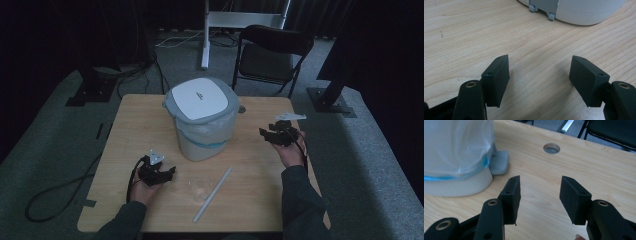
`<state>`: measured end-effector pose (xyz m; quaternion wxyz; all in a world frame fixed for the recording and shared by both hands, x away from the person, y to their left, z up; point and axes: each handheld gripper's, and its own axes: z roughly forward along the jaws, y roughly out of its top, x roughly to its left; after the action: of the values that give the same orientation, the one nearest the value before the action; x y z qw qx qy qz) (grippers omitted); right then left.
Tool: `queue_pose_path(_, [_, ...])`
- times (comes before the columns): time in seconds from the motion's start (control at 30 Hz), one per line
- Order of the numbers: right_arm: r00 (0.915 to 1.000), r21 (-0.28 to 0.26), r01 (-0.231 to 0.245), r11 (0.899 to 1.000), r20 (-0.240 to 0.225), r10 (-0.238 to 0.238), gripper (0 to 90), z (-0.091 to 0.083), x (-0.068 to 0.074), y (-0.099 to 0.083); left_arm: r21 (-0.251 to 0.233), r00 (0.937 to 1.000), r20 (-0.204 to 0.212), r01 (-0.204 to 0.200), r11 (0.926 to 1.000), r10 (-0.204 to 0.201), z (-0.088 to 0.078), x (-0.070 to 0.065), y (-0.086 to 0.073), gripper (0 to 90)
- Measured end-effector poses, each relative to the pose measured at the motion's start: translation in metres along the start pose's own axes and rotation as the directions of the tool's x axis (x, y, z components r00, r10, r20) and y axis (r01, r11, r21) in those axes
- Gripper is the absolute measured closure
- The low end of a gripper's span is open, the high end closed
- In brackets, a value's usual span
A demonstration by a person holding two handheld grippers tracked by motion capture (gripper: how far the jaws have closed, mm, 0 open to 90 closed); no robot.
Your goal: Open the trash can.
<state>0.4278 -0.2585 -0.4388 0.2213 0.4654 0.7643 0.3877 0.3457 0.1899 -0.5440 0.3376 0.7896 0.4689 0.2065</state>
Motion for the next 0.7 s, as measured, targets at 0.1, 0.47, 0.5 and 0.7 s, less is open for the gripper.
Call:
queue_pose_path(0.1, [1.0,-0.012,0.001,1.0,-0.004,-0.001,49.7,-0.001,0.002,0.005,0.0,1.0,0.0,0.0,1.0,0.0,0.0,0.0,0.0,33.0])
queue_pose_path(0.47, [0.9993,-0.028,0.015,0.999,-0.033,-0.016,49.5,0.0,0.009,0.025,-0.001,1.0,0.002,-0.002,1.0,0.002,0.0,0.0,0.0,33.0])
queue_pose_path(0.5, [0.9992,-0.031,0.015,0.999,-0.037,-0.017,49.5,0.0,0.01,0.027,-0.001,1.0,0.002,-0.002,1.0,0.002,0.0,0.0,0.0,33.0])
queue_pose_path(0.7, [0.9991,-0.047,0.018,0.999,-0.038,-0.02,49.4,-0.002,0.013,0.038,-0.001,1.0,0.002,-0.003,1.0,0.003,0.0,0.0,0.0,33.0])
